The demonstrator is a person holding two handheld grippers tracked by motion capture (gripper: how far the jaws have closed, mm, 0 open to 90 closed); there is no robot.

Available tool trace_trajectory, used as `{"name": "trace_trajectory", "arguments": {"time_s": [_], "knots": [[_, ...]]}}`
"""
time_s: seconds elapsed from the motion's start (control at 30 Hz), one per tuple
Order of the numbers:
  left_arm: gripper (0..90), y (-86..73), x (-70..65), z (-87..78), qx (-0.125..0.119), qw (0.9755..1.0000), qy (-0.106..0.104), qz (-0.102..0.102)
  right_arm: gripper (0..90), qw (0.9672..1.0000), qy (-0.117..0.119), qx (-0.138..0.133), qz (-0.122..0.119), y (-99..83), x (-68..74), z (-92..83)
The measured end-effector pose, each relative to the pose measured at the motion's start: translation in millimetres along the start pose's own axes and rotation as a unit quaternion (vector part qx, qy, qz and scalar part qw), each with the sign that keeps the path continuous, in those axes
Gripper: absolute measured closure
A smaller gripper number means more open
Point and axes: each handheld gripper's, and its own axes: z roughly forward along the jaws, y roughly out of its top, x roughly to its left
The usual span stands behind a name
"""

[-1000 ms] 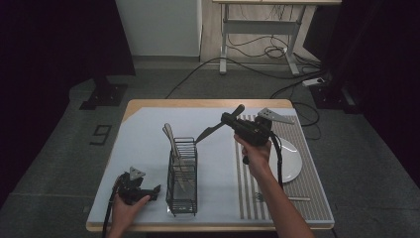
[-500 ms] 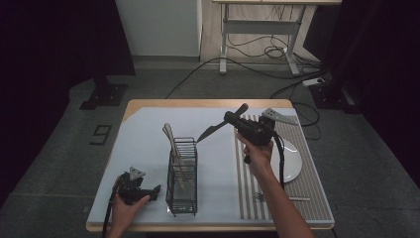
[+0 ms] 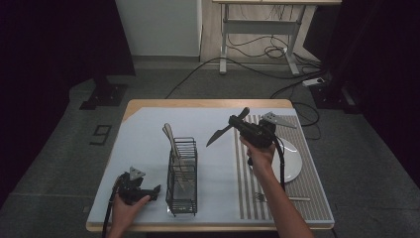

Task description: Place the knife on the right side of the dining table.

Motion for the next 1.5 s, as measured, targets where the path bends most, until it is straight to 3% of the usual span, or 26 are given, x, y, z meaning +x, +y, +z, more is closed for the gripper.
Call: {"name": "trace_trajectory", "arguments": {"time_s": [0.33, 0.9, 1.5], "knots": [[0.0, 0.0, 0.0, 0.0, 0.0, 1.0, 0.0, 0.0, 83.3, 0.9992, -0.035, 0.009, -0.014, -5.3, -10.1, 2.3], [0.0, 0.0, -0.1, 0.2, -0.001, 1.0, 0.0, -0.001, 83.3, 0.9958, -0.09, 0.013, -0.008, -6.3, -33.9, 3.7], [0.0, 0.0, 0.0, 0.2, -0.001, 1.0, 0.0, -0.001, 83.2, 0.9868, -0.16, 0.017, -0.017, -1.6, -70.7, 4.7]]}}
